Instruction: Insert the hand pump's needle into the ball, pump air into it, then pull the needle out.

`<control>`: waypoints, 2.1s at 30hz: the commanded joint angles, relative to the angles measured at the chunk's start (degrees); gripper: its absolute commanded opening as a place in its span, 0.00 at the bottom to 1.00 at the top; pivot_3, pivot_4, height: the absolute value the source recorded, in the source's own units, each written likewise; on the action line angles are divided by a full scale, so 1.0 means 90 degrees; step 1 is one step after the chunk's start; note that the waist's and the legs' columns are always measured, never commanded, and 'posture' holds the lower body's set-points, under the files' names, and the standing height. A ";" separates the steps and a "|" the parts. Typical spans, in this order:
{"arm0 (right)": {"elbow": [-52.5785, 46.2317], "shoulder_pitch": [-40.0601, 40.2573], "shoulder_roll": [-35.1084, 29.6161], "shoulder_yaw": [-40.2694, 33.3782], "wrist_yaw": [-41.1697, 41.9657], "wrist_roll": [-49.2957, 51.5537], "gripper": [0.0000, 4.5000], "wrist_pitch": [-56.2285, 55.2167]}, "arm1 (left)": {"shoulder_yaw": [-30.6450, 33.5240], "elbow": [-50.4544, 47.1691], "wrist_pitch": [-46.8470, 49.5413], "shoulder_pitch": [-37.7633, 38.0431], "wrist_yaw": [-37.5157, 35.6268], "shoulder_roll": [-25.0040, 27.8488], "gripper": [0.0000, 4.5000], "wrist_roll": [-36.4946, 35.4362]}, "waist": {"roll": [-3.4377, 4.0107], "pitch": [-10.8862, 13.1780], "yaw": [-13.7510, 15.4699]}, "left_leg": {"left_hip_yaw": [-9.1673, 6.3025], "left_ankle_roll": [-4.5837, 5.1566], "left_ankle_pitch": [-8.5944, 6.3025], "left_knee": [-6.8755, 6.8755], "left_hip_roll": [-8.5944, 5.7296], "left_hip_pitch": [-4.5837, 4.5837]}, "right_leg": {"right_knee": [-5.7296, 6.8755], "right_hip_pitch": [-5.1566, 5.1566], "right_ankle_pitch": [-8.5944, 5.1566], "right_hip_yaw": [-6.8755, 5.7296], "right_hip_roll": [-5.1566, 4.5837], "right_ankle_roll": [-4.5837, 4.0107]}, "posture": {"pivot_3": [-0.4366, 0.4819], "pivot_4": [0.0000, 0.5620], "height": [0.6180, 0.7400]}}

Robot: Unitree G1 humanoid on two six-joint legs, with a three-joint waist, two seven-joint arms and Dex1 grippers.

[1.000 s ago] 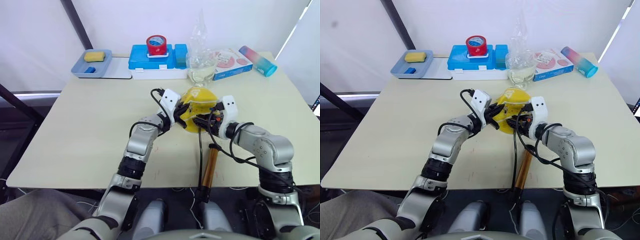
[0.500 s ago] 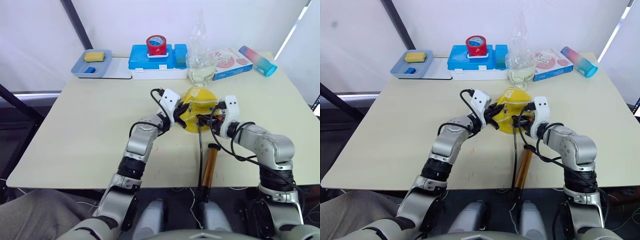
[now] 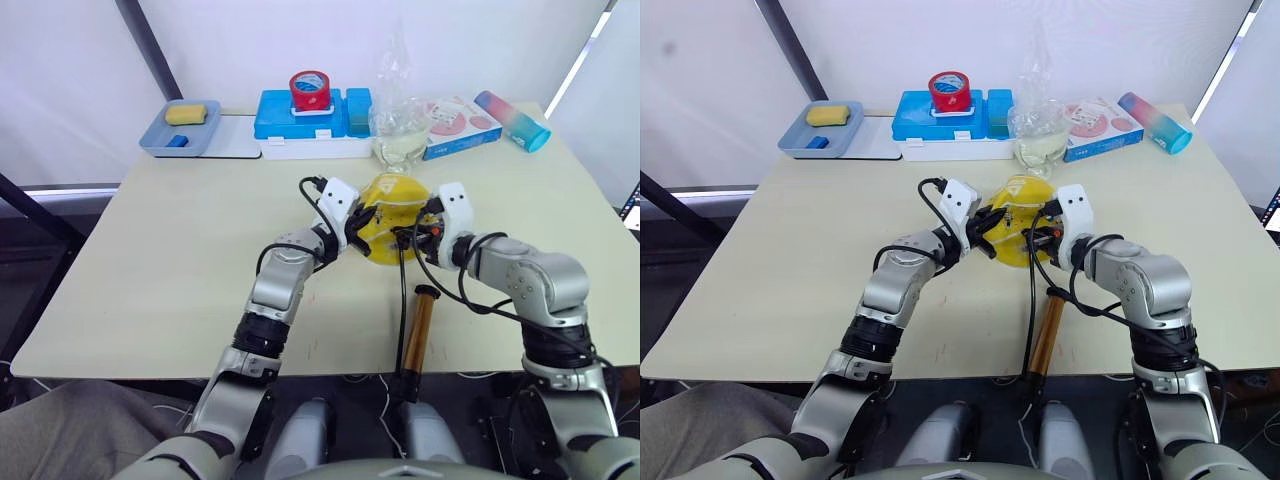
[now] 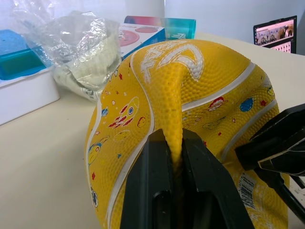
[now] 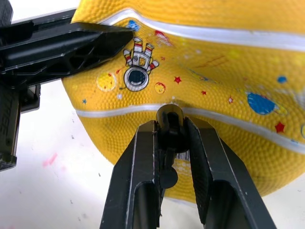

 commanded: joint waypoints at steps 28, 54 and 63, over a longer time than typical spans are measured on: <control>0.2281 -0.1197 0.1052 0.0559 -0.0829 -0.1171 0.07 0.0551 | -0.0432 0.0282 0.0110 -0.0095 -0.0428 -0.0178 0.00 0.0000 | -0.0028 -0.0057 -0.0058 | -0.0004 -0.0005 0.0002 0.0002 0.0014 0.0069 | 0.0007 0.0041 -0.0003 -0.0003 0.0015 0.0008 | 0.48 0.27 1.00; 0.1800 -0.0554 0.0777 0.0611 -0.0587 -0.1264 0.07 0.0095 | -0.0368 0.0369 0.0025 -0.0041 -0.0543 -0.0112 0.00 0.0062 | -0.0029 -0.0166 -0.0162 | -0.0015 -0.0037 -0.0017 -0.0047 0.0017 0.0128 | -0.0008 0.0091 -0.0022 -0.0008 0.0007 -0.0003 | 0.48 0.27 1.00; 0.0241 -0.0279 0.0149 0.0549 -0.0152 -0.0932 0.07 0.0311 | -0.0332 0.0630 -0.0182 -0.0115 -0.0619 -0.0080 0.00 0.0086 | 0.0023 -0.0107 0.0041 | -0.0032 -0.0007 0.0002 -0.0046 -0.0009 0.0012 | -0.0019 0.0005 -0.0028 -0.0018 -0.0005 0.0015 | 0.48 0.27 1.00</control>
